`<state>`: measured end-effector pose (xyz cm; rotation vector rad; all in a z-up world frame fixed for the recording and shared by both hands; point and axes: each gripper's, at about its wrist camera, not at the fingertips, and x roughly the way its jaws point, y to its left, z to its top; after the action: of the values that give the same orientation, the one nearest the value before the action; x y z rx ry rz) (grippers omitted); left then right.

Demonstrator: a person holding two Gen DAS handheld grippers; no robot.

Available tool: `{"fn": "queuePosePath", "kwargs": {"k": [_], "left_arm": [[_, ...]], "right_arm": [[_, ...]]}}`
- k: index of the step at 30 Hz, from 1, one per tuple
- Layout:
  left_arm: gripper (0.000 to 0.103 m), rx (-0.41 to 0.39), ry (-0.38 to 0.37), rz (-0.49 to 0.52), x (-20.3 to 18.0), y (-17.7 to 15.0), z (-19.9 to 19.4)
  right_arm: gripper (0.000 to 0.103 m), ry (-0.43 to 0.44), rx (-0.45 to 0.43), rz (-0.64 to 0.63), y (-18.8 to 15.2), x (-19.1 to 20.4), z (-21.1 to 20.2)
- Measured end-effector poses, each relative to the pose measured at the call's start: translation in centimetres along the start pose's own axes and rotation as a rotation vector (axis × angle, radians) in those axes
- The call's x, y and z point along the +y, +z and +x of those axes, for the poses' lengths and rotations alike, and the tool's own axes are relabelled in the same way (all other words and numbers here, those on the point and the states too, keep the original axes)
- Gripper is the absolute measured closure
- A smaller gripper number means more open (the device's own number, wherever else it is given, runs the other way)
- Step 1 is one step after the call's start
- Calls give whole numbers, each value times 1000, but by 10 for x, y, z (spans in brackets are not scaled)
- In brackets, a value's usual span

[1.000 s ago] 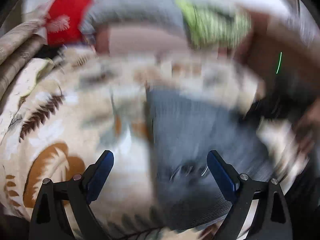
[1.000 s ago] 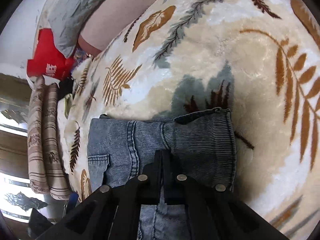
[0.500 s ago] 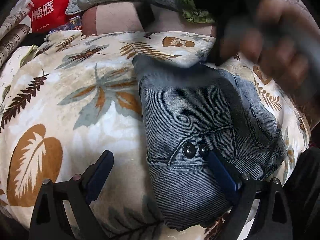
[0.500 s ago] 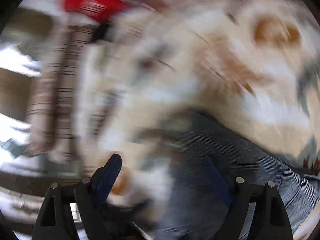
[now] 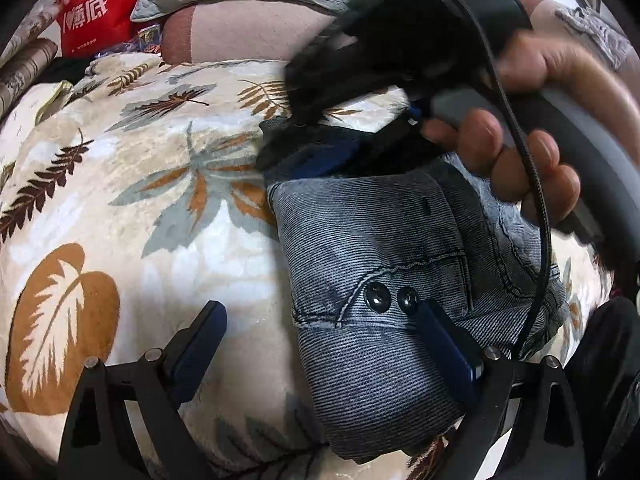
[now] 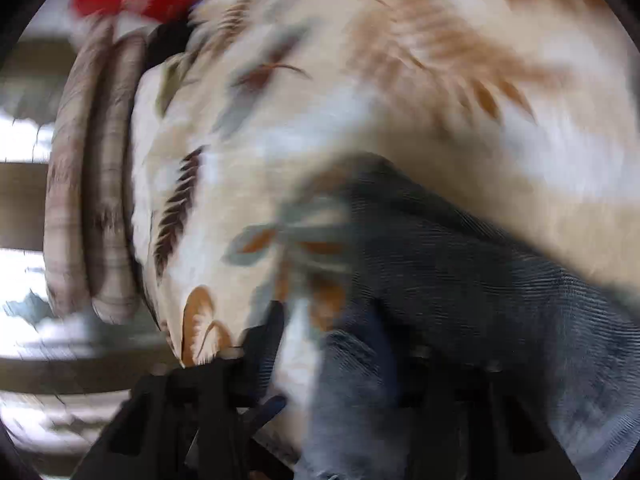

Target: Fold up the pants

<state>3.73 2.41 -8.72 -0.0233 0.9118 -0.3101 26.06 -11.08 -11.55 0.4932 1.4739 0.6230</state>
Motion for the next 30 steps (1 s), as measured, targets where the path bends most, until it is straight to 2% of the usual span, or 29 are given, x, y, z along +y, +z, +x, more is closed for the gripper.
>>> {"fn": "queuePosePath", "kwargs": {"k": [2,4,6,7,8,10,11,12,13,15,16,17,19,20,21,22,23,26,28,30], "left_arm": [[6,-9,-9,-8,1,-1,-2],[7,-11,-26,-27,3,0,-3],[7,-16,-72,-73,11,2,-8],[7,-25,-100,-108,16,2,-12],[7,-41,-129,-155,24,2,-17],[7,-65,-142,-234,36,3,-22],[7,-64,-131,-250,38,4,-22],[7,-46,-112,-257,40,4,-18],[7,-26,-98,-258,41,4,-15],[7,-33,-77,-268,42,4,-18],[7,-46,-47,-267,41,6,-23],[7,-52,-23,-262,40,5,-26],[7,-49,15,-258,41,10,-27],[7,-35,33,-256,39,11,-27],[7,-28,41,-256,40,12,-27],[7,-18,55,-256,39,13,-26],[7,-5,79,-250,37,13,-26],[7,0,116,-232,32,10,-32],[7,2,126,-218,29,10,-34],[7,4,139,-209,28,10,-34]], "right_arm": [[73,57,-66,44,-7,-9,-18],[71,24,-117,-18,-20,1,-44],[62,96,-167,-39,-45,-1,-77],[52,108,-185,-34,-56,2,-84],[45,127,-217,-13,-73,-9,-96],[41,163,-225,29,-99,-39,-100],[44,138,-211,46,-105,-43,-92],[53,98,-190,87,-114,-63,-81],[69,130,-215,134,-122,-79,-81],[68,163,-254,154,-131,-80,-89],[61,154,-280,114,-137,-70,-97],[47,153,-289,82,-142,-63,-103],[39,188,-302,14,-159,-52,-109],[36,178,-304,-9,-171,-53,-105],[36,129,-284,-17,-179,-59,-98],[45,86,-256,-20,-185,-65,-85],[52,87,-283,-20,-191,-73,-82],[50,64,-335,-15,-197,-64,-99],[49,43,-367,-77,-204,-50,-110],[44,56,-383,-106,-210,-46,-116]]}}
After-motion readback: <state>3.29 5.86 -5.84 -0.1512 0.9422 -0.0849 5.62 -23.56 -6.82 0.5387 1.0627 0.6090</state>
